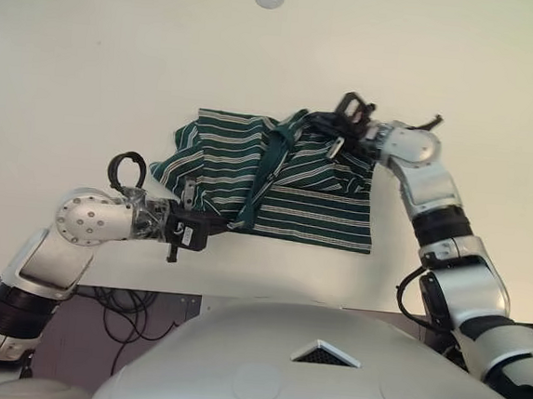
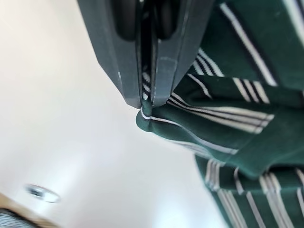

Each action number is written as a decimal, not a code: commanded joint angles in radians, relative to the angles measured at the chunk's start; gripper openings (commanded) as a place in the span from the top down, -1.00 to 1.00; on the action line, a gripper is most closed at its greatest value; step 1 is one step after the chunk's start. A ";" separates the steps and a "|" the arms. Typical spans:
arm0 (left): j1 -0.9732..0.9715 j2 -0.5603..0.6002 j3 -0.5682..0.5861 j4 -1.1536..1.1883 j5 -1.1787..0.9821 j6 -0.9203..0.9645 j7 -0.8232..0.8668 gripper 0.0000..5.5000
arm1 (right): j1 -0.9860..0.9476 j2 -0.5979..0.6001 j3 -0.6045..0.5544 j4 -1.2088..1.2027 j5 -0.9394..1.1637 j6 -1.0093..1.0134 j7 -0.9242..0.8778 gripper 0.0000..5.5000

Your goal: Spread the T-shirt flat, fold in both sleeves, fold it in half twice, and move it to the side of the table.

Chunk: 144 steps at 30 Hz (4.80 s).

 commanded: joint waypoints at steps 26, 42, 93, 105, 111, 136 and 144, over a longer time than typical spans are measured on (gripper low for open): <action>-1.142 -0.367 0.213 0.740 -0.394 0.430 0.309 1.00 | -0.197 -0.166 -0.415 -0.483 0.506 0.413 -0.057 1.00; -1.881 -0.434 0.228 1.655 -0.077 0.128 0.364 1.00 | -0.989 -0.180 -0.333 0.601 0.107 -0.047 -0.135 1.00; -0.314 0.174 0.333 -0.135 -0.475 0.441 -0.535 1.00 | 0.477 -0.596 -0.515 -1.069 0.374 0.369 0.462 1.00; -0.017 0.201 0.170 -0.258 -0.299 0.362 -0.455 0.76 | 0.766 -0.632 -0.273 -1.000 0.014 0.051 0.488 0.85; 0.025 0.234 0.146 -0.225 -0.240 0.294 -0.455 0.55 | 0.840 -0.678 -0.267 -1.010 0.053 0.072 0.518 0.50; -0.504 -0.350 -0.168 0.485 0.106 0.275 0.243 1.00 | 0.189 -0.244 -0.066 -0.554 0.117 0.396 -0.035 0.97; -0.596 -0.407 -0.208 0.758 0.243 0.204 0.375 1.00 | 0.085 -0.162 0.039 -0.160 -0.077 0.198 -0.119 0.99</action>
